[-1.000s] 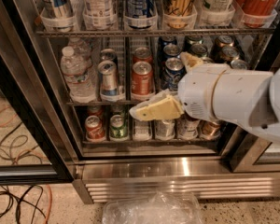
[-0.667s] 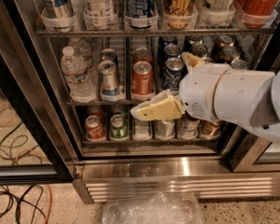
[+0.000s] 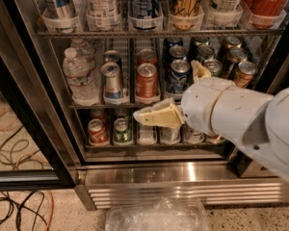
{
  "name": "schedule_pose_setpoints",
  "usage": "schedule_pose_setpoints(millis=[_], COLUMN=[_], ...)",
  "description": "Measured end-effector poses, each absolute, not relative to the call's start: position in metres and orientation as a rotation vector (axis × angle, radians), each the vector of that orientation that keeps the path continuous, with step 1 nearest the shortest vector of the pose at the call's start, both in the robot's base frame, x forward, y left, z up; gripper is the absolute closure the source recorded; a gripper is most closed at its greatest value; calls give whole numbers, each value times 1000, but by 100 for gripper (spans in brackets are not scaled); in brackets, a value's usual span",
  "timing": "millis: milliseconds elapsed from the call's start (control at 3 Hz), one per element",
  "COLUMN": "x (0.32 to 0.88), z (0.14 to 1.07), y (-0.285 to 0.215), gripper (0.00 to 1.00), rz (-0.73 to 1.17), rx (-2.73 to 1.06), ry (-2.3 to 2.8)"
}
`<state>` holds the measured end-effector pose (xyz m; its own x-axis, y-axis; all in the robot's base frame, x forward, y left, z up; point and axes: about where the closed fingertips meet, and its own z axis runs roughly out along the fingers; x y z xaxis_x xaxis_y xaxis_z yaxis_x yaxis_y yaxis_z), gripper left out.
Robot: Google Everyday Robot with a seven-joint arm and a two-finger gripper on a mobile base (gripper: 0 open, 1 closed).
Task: Pick coke can from top shelf of fridge
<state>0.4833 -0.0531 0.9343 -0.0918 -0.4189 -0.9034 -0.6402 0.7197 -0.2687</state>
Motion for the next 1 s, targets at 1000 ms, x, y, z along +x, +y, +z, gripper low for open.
schedule_pose_setpoints(millis=[1000], x=[517], z=[895], y=[-170], gripper=[0], rz=[10], rx=[-440], ry=[1685])
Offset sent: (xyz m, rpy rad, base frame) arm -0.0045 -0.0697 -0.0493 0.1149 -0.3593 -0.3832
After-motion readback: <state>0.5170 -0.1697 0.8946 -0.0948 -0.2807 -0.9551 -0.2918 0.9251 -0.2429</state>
